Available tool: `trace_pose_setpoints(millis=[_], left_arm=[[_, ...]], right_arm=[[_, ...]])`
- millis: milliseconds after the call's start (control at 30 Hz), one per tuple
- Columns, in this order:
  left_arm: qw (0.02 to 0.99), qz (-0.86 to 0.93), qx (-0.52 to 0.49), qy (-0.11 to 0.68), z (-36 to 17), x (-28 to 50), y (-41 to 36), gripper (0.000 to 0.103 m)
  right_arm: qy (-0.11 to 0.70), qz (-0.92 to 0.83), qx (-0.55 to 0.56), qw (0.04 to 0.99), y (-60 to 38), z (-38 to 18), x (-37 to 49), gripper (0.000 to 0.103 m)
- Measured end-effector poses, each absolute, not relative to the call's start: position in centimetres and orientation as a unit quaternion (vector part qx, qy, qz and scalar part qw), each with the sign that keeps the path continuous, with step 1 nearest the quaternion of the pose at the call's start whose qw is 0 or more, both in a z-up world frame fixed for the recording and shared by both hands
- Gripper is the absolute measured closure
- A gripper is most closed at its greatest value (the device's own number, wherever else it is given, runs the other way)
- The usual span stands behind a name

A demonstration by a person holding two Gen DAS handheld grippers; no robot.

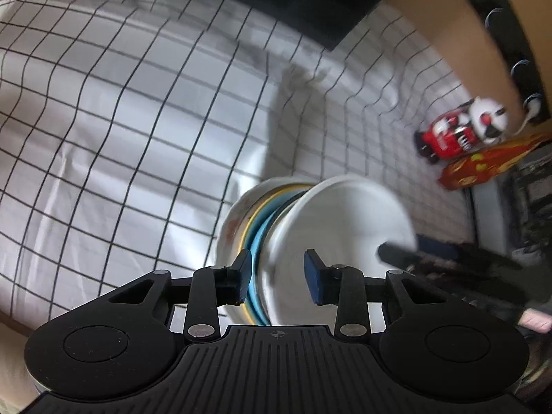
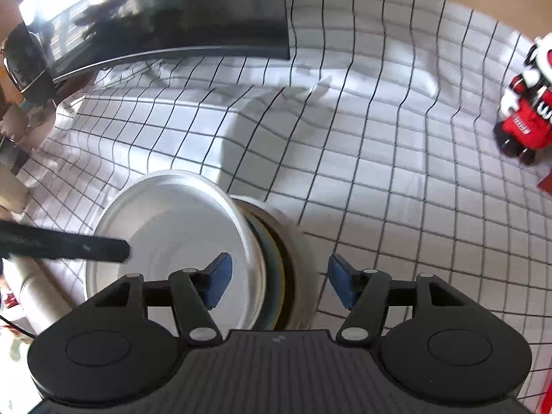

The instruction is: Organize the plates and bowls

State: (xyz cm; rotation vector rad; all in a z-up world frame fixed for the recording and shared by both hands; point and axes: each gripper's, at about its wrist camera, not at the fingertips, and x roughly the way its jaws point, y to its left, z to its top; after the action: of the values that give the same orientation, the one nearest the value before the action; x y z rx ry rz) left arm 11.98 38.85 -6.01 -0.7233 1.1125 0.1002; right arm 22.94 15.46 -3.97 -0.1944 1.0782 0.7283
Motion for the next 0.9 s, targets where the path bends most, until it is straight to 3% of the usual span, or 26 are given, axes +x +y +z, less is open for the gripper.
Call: trace_pose_setpoints(millis=[233, 367, 567, 700, 900], left_arm=[[0.788, 0.080, -0.303, 0.530, -6.3, 12.1, 37.9, 0.068], [0.769, 0.061, -0.338, 0.538, -8.0, 11.9, 38.0, 0.072], [0.771, 0.062, -0.340, 0.535, -7.6, 12.0, 37.4, 0.069], [0.783, 0.066, -0.323, 0.527, -6.4, 12.6, 36.7, 0.061], [0.779, 0.059, -0.346, 0.520, -6.5, 12.1, 37.4, 0.063]], right_arm=[[0.541, 0.342, -0.056, 0.766, 15.3, -5.7, 22.4, 0.041], [0.565, 0.342, -0.040, 0.750, 15.5, -6.9, 22.2, 0.041], [0.586, 0.350, -0.012, 0.731, 15.5, -7.7, 22.4, 0.039], [0.582, 0.353, -0.006, 0.732, 15.2, -7.8, 22.4, 0.038], [0.584, 0.348, -0.010, 0.733, 15.3, -7.2, 22.4, 0.039]])
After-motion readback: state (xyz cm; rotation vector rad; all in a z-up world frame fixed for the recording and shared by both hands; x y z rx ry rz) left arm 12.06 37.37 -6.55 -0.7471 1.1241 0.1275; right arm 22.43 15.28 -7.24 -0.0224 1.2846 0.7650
